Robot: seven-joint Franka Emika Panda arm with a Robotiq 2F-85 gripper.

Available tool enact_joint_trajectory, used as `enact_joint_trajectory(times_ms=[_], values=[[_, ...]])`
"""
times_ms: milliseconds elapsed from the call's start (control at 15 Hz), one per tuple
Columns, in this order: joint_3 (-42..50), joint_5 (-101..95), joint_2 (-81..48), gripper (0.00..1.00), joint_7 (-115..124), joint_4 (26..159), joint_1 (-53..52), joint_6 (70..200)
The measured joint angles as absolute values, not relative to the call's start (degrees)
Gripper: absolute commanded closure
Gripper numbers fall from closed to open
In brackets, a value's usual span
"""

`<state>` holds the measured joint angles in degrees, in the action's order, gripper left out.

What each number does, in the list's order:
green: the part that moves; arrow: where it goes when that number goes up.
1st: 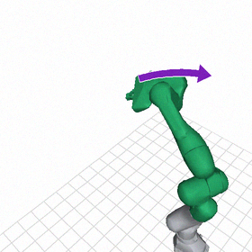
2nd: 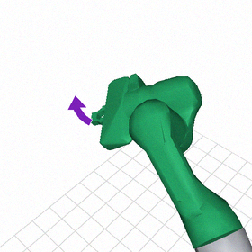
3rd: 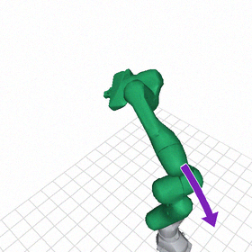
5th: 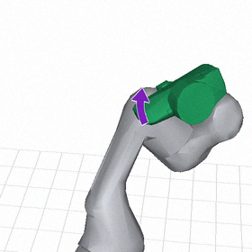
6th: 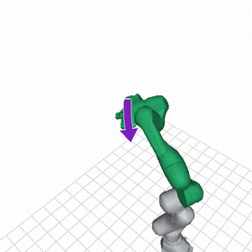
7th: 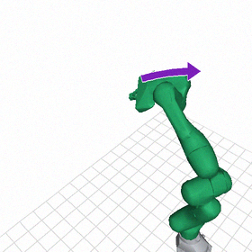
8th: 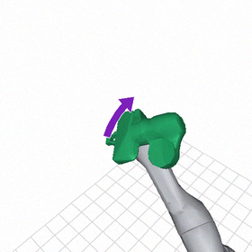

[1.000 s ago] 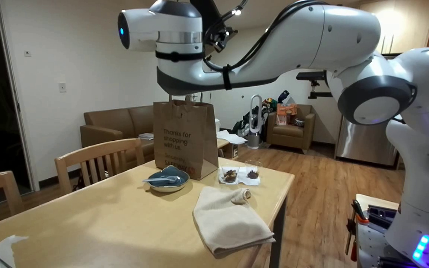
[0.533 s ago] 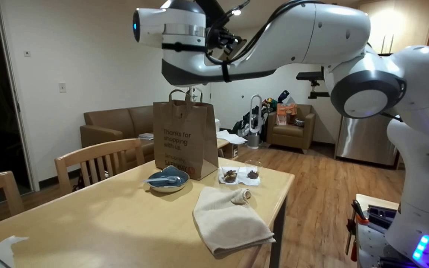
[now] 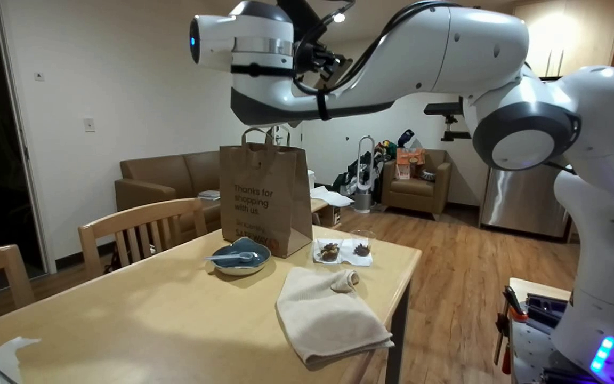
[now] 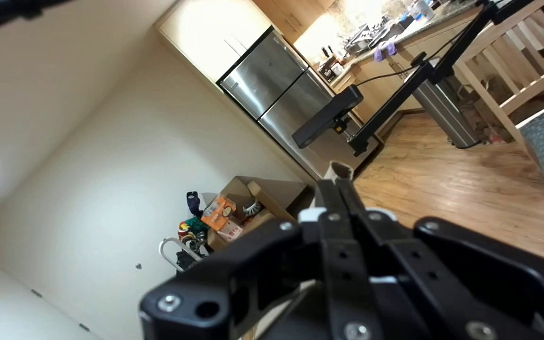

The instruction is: Place the paper towel core and place it in the paper bag

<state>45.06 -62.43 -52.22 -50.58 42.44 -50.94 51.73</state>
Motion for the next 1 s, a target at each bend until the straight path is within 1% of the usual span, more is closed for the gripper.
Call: enact_joint_trajectory(times_ms=[467, 667, 1000], values=[[24.19, -70.17, -47.50, 0.99, -53.64, 41.37, -38.83, 47.32], [19.31, -76.00, -45.65, 0.99, -53.59, 41.22, -35.19, 47.32], [14.65, -83.39, -43.51, 0.98, -53.28, 41.19, -34.77, 47.61]])
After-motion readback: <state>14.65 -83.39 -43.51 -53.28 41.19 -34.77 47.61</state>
